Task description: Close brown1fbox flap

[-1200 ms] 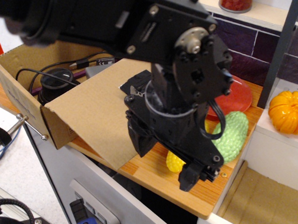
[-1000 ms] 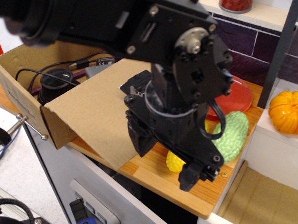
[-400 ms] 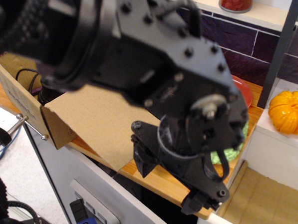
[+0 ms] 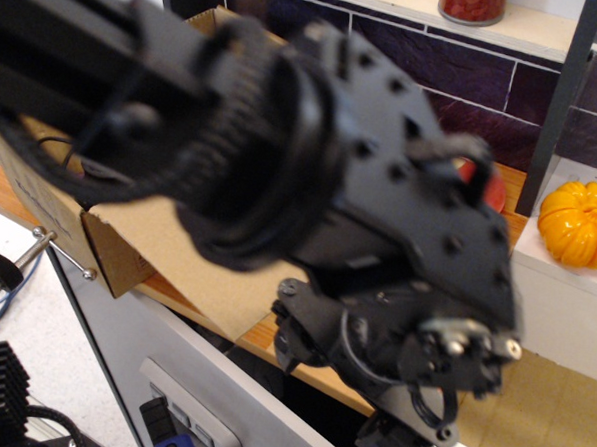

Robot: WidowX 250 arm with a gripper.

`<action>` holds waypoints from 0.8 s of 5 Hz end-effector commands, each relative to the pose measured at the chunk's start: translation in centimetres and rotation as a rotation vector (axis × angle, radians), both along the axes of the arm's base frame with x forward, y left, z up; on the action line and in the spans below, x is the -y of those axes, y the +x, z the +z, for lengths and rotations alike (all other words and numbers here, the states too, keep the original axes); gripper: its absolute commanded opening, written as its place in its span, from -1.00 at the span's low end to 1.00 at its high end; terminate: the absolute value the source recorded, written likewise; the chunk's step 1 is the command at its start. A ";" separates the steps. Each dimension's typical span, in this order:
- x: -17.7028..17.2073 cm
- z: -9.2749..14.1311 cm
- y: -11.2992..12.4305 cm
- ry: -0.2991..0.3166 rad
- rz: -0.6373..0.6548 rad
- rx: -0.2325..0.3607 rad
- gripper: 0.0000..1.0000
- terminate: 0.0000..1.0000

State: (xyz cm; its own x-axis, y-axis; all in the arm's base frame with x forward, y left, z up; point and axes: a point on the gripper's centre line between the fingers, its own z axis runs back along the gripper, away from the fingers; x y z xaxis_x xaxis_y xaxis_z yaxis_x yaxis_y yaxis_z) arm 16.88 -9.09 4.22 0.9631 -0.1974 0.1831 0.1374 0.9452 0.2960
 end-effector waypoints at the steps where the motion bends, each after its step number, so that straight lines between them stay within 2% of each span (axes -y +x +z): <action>1: -1.6 0.0 1.0 0.018 -0.075 0.015 1.00 -1.00; 3: -4.6 2.2 2.0 0.125 -0.190 -0.029 1.00 -1.00; 4: -5.2 4.7 2.1 0.223 -0.221 -0.052 1.00 -1.00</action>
State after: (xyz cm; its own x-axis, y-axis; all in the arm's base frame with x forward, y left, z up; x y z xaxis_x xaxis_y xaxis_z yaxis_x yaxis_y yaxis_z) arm 18.28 -3.82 8.86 0.9026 -0.4300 0.0199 0.3679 0.7946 0.4829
